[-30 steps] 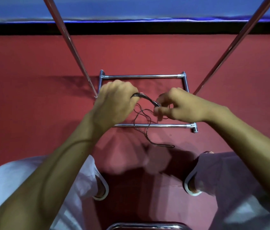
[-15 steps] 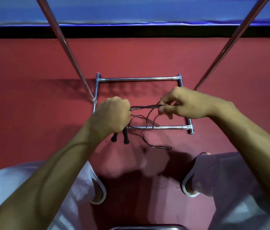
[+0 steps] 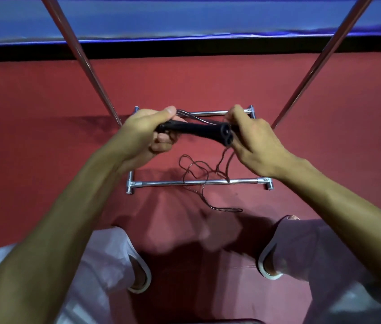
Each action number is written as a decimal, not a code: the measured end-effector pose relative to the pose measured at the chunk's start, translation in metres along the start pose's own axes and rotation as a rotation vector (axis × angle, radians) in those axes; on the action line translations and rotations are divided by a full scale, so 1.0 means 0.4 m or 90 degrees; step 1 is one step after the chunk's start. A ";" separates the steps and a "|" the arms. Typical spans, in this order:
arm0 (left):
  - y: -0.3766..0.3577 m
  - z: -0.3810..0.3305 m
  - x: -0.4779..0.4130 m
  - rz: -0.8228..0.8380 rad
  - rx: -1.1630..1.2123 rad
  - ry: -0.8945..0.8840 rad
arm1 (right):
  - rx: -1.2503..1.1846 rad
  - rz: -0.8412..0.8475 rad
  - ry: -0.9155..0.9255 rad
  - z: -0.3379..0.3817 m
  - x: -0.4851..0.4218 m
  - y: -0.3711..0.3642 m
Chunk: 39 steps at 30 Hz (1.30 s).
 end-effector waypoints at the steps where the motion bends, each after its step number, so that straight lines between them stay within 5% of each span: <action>1: -0.002 0.007 -0.005 -0.026 0.029 -0.002 | -0.057 -0.015 -0.024 0.004 0.003 0.002; 6: -0.030 0.061 -0.019 -0.138 0.006 0.007 | -0.072 -0.067 -0.084 -0.008 -0.009 -0.004; 9: -0.029 0.079 -0.017 -0.172 -0.268 -0.004 | -0.089 -0.103 -0.117 -0.009 -0.014 -0.004; 12: -0.045 0.076 -0.010 -0.106 -0.632 -0.068 | -0.129 -0.152 -0.152 -0.016 -0.013 0.016; 20: -0.056 0.013 0.023 0.165 -0.873 -0.066 | -0.130 -0.090 -0.146 -0.042 -0.031 0.066; 22: -0.054 -0.001 0.022 0.204 -0.750 -0.054 | -0.155 -0.046 -0.137 -0.056 -0.036 0.073; 24: -0.054 -0.019 0.024 0.186 -0.472 -0.047 | -0.184 -0.013 -0.137 -0.064 -0.042 0.073; 27: -0.051 -0.029 0.018 0.068 -0.181 -0.035 | -0.244 0.012 -0.154 -0.059 -0.046 0.061; 31: -0.042 0.000 -0.017 -0.126 -0.002 -0.033 | -0.341 0.047 -0.212 -0.042 -0.040 0.005; 36: -0.019 0.061 -0.051 -0.417 0.075 -0.036 | -0.530 0.133 -0.293 0.014 0.003 -0.101; 39: -0.001 0.083 -0.051 -0.517 -0.142 -0.091 | -0.619 0.169 -0.374 0.068 0.042 -0.163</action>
Point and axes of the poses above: each hand's wrist, its own x-axis away from the middle knuckle, its own y-axis out of the back of the hand, z = x × y, the point moved 3 cm from there along -x, towards the middle knuckle, and after that the axes turned 9 degrees about -y, right-handed, at the moved point
